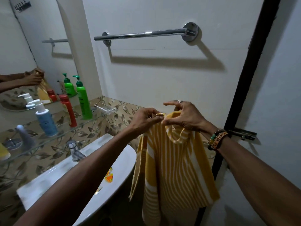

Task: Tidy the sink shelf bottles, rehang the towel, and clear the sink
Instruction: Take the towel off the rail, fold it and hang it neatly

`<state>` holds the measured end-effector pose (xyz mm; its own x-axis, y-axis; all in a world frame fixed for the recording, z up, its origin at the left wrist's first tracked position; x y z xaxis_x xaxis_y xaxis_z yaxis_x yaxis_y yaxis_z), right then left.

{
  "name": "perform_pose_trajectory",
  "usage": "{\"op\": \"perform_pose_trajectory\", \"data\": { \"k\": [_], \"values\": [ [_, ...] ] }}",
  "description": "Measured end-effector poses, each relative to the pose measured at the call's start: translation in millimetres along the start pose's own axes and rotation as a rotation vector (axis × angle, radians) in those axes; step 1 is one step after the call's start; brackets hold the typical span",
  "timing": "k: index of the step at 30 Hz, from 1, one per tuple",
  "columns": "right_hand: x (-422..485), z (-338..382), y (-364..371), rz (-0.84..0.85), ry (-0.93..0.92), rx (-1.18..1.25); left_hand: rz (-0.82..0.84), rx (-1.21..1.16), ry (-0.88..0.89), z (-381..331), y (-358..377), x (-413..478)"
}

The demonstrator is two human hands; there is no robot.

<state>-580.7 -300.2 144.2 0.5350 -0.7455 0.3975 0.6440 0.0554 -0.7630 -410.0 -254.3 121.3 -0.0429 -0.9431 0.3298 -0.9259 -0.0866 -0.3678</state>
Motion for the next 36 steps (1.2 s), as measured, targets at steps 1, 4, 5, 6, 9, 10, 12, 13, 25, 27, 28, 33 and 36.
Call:
{"op": "perform_pose_trajectory", "data": {
  "k": [1,4,5,6,9,10,12,13,25,27,28,33,36],
  "values": [
    [1,5,5,0.054,-0.013,-0.031,0.008,-0.001,0.004,-5,4,1],
    [4,9,11,0.091,-0.021,-0.068,-0.009,-0.002,-0.014,-12,7,1],
    [4,8,9,0.086,-0.011,-0.060,-0.013,0.006,-0.005,-12,7,1],
    [5,8,8,0.094,0.002,-0.045,-0.013,0.016,0.014,-11,7,1],
    [4,8,5,0.131,0.033,-0.055,0.004,0.036,0.061,-5,7,0],
    [4,9,5,0.126,0.042,-0.075,0.018,0.025,0.067,-2,8,-1],
    [4,8,1,0.074,0.069,-0.119,0.056,-0.025,0.067,6,8,-1],
    [3,6,-2,0.037,0.080,-0.131,0.072,-0.044,0.056,11,7,-1],
    [-7,-16,-47,-0.147,0.160,-0.037,0.017,0.171,-0.056,72,-7,-23],
    [-9,-19,-54,-0.163,0.172,-0.033,0.001,0.111,-0.100,78,-10,-26],
    [-10,-21,-58,-0.184,0.179,-0.032,-0.010,0.085,-0.118,80,-11,-27],
    [-15,-27,-68,-0.238,0.198,-0.022,0.057,0.086,-0.153,84,-11,-28],
    [-16,-27,-65,-0.227,0.200,-0.031,0.048,0.223,-0.126,83,-9,-28]
  ]
}}
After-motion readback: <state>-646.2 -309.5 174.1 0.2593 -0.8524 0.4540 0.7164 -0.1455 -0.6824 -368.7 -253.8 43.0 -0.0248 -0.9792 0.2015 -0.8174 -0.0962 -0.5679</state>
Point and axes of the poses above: each hand's wrist, its own x-axis towards the middle knuckle, its own y-axis out of the palm, z = x × y, the point moved 5 cm from there along x, towards the middle knuckle, and after that the axes turned 7 degrees about -x, right-handed, at the moved point
